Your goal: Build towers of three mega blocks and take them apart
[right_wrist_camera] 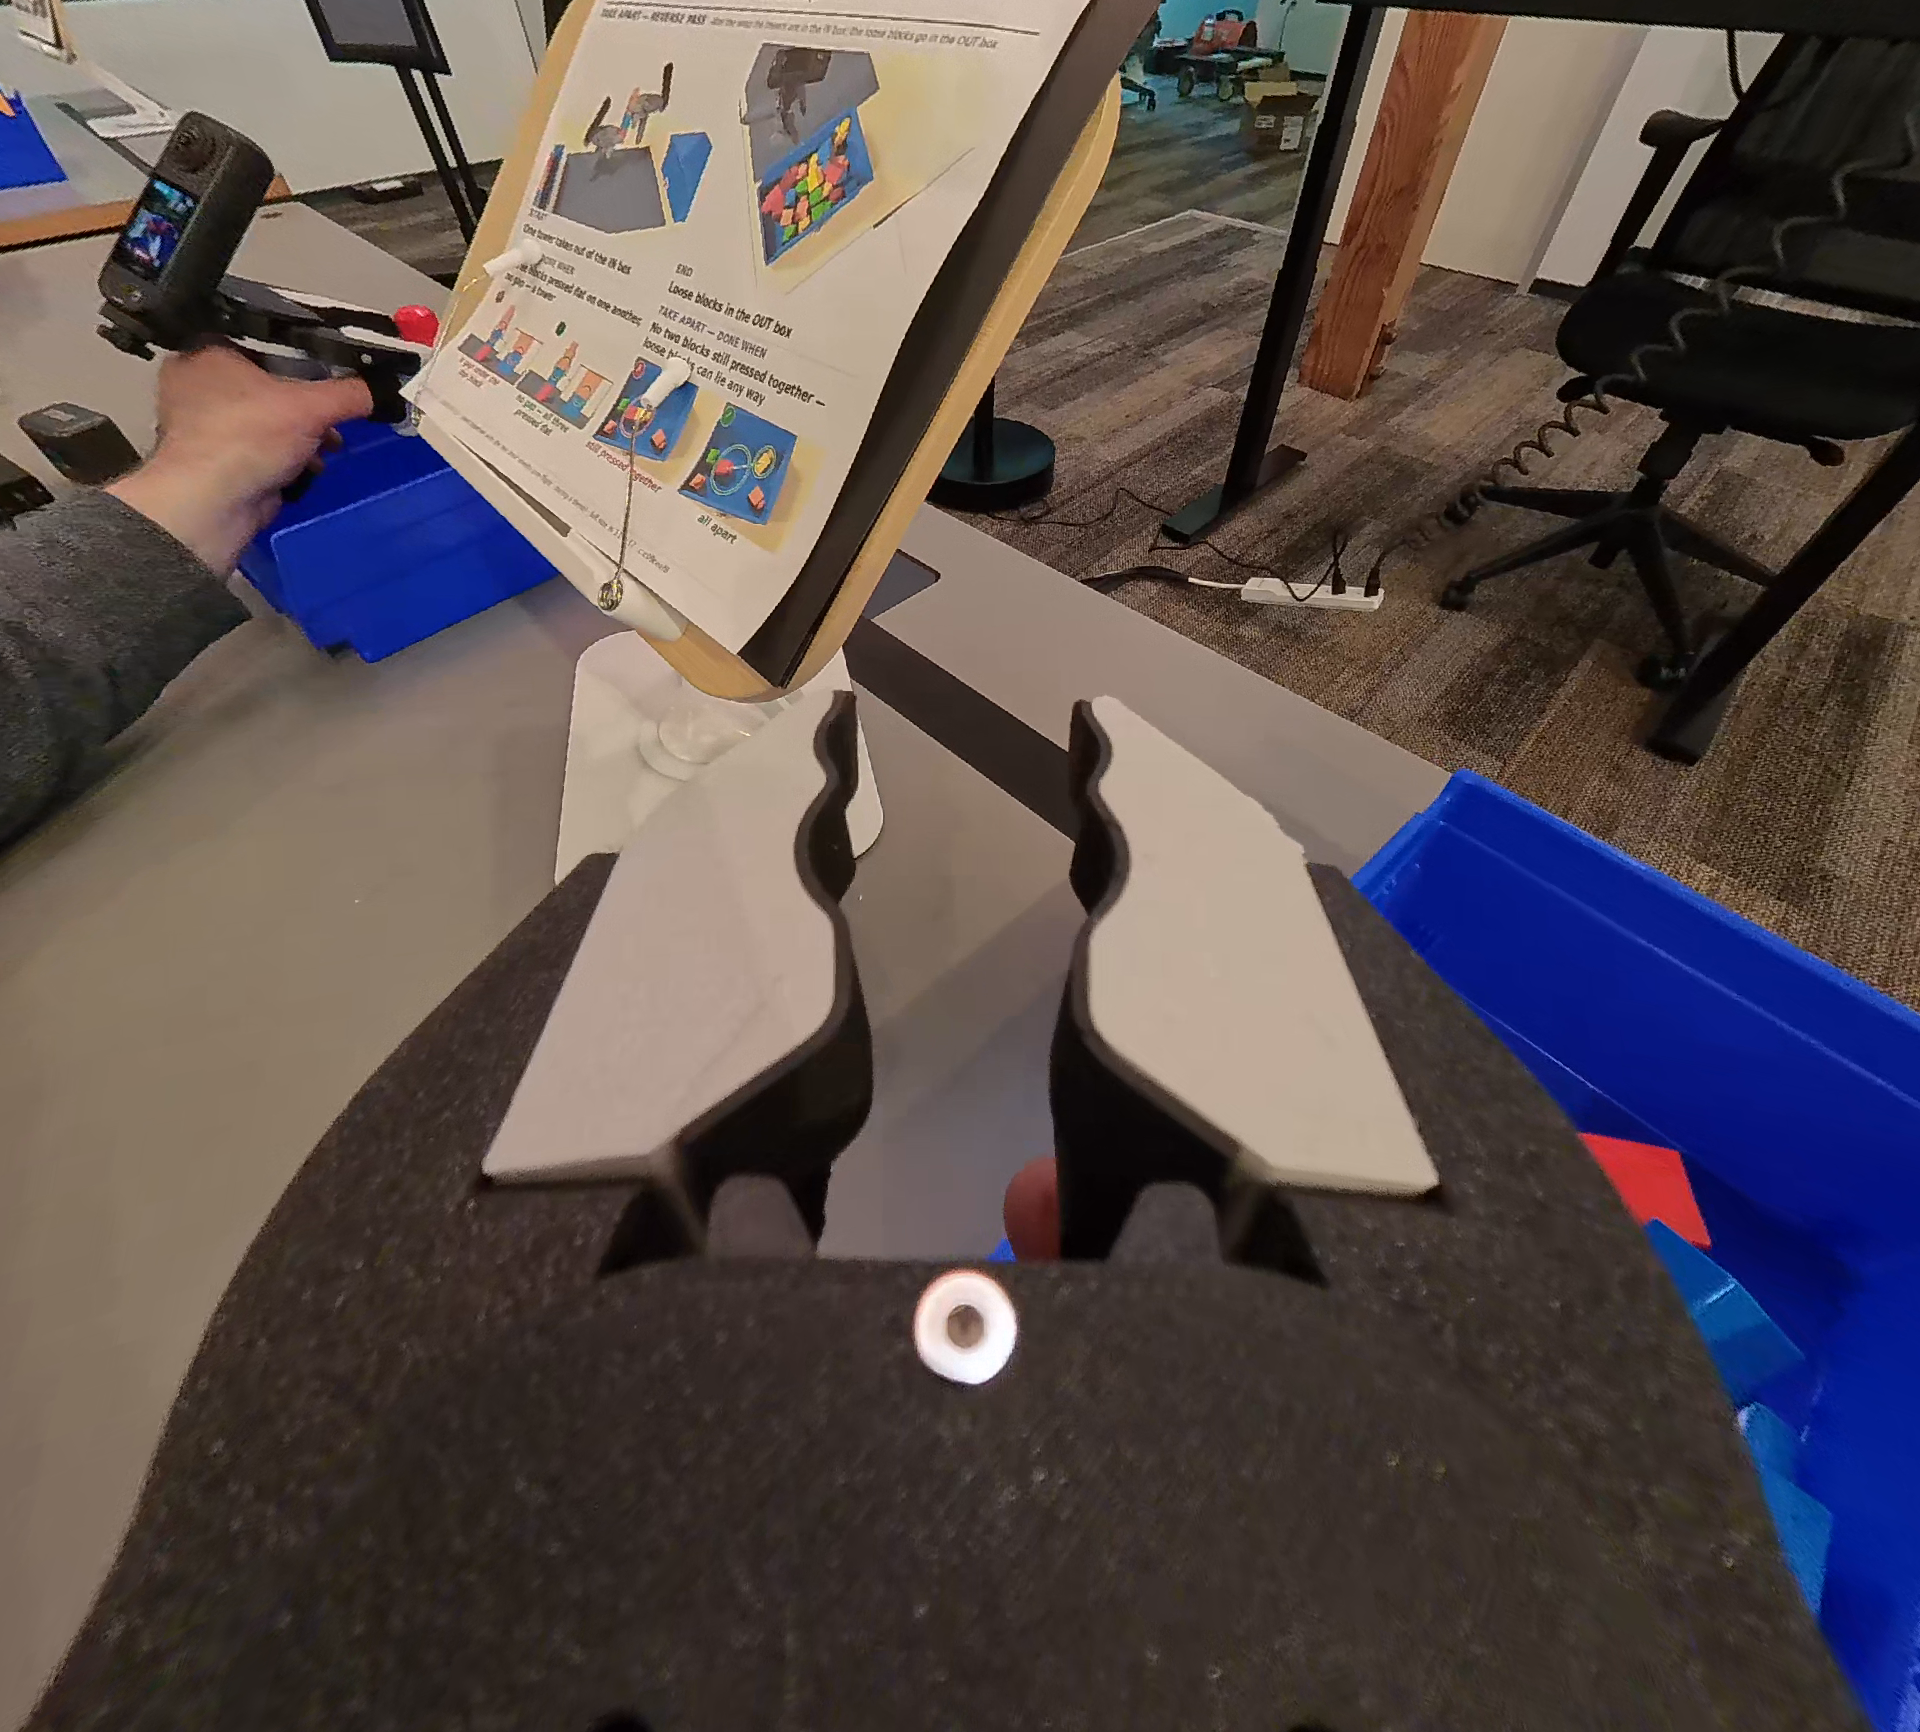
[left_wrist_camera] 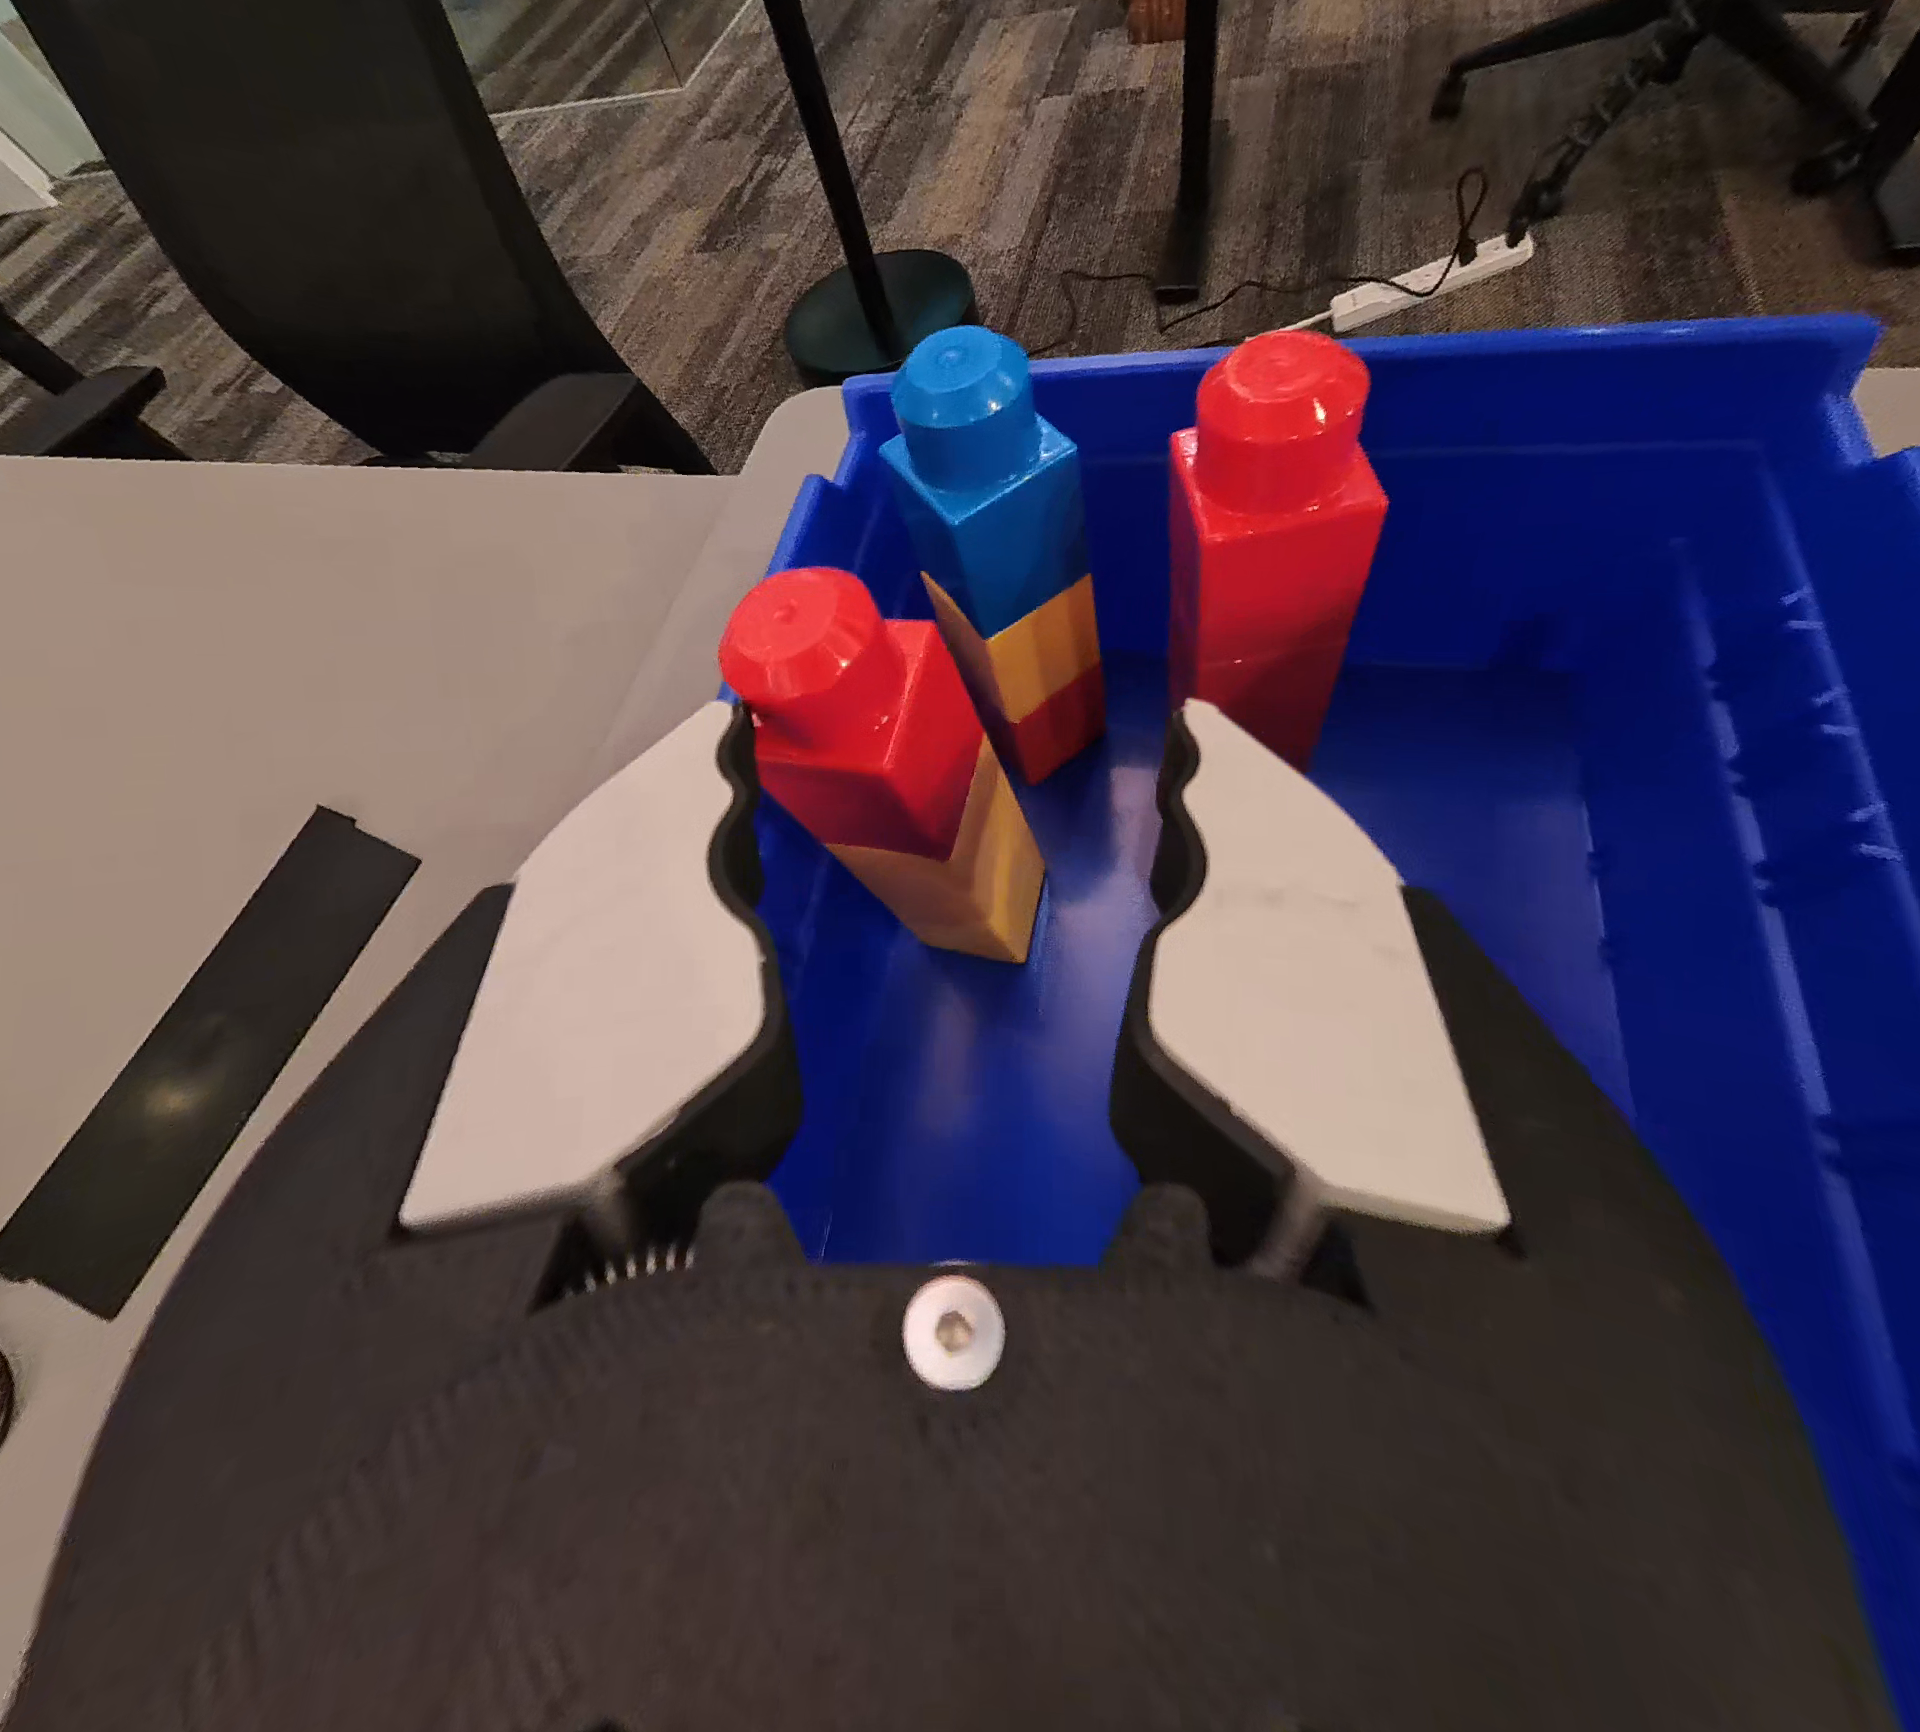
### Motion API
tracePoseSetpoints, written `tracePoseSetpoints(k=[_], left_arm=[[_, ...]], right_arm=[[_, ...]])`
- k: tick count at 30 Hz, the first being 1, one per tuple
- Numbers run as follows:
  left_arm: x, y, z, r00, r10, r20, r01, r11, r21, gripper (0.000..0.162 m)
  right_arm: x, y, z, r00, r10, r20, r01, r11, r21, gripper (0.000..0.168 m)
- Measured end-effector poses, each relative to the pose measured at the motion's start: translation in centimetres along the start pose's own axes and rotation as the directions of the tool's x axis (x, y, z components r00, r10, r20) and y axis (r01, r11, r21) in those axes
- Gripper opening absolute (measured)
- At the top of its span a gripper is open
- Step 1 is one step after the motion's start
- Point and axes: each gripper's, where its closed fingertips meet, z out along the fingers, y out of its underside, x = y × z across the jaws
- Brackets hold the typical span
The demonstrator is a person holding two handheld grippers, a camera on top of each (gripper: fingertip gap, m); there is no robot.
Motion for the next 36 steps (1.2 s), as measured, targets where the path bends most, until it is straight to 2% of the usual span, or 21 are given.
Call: tracePoseSetpoints(k=[8, 13, 20, 22, 25, 28, 32, 36], left_arm=[[-1.1, 0.1, 0.7, 1.000, 0.001, 0.019, -0.001, 1.000, -0.015, 0.075], [-1.3, -0.2, 0.4, 0.999, 0.034, 0.042, -0.034, 0.999, 0.008, 0.069], [-1.0, 0.8, 1.6, 0.998, 0.055, 0.011, -0.054, 0.997, -0.052, 0.073], [-1.0, 1.0, 2.0, 0.998, 0.066, 0.009, -0.065, 0.996, -0.065, 0.070], [-1.0, 1.3, 2.5, 0.998, 0.068, -0.004, -0.068, 0.994, -0.083, 0.046], [-0.9, 1.2, 2.5, 0.998, 0.067, -0.016, -0.068, 0.995, -0.077, 0.040], [-0.4, 0.7, 1.3, 0.997, 0.053, -0.059, -0.056, 0.997, -0.052, 0.038], [0.4, -1.6, -2.4, 0.991, 0.071, -0.114, -0.069, 0.997, 0.021, 0.038]], right_arm=[[-0.3, -0.1, 0.0, 1.000, -0.007, 0.005, 0.007, 1.000, -0.001, 0.039], [-0.2, -0.2, -0.1, 1.000, -0.005, 0.006, 0.005, 1.000, 0.004, 0.038], [-0.3, -0.1, -0.1, 1.000, -0.006, 0.009, 0.006, 1.000, 0.002, 0.038], [-0.3, -0.1, -0.1, 1.000, -0.006, 0.010, 0.006, 1.000, 0.002, 0.038], [-0.3, -0.1, -0.1, 1.000, -0.006, 0.009, 0.006, 1.000, 0.002, 0.038], [-0.4, -0.1, 0.0, 1.000, -0.005, 0.017, 0.005, 1.000, 0.004, 0.037], [-1.1, -0.6, -0.2, 0.999, -0.023, 0.038, 0.022, 1.000, 0.021, 0.038], [-2.8, -1.6, -0.4, 0.994, -0.064, 0.093, 0.059, 0.997, 0.053, 0.039]])
